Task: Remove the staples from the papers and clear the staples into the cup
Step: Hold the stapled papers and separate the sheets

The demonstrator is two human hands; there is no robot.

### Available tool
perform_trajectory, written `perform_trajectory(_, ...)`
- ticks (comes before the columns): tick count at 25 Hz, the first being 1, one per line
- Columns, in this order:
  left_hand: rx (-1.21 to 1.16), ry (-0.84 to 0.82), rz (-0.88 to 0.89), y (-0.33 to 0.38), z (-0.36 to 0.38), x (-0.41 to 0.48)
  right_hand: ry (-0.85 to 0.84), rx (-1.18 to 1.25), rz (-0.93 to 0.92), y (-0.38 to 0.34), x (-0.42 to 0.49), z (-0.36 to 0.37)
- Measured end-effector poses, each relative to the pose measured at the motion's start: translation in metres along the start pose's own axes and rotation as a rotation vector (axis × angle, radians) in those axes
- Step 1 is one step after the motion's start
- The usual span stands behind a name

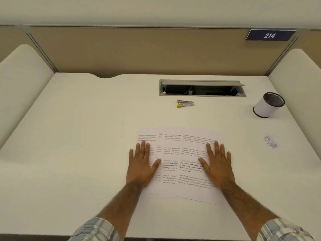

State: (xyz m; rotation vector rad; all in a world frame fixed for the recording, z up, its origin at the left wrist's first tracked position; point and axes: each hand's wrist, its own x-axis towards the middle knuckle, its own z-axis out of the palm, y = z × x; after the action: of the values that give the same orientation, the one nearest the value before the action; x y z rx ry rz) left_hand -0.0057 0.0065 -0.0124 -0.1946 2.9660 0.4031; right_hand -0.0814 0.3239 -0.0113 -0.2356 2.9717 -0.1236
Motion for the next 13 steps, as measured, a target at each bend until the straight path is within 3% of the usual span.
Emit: perform_trajectory(13,-0.089,0.023,0.095,0.025,0.010,0.010,-0.020,0.027,-0.081,-0.089,-0.003,0.007)
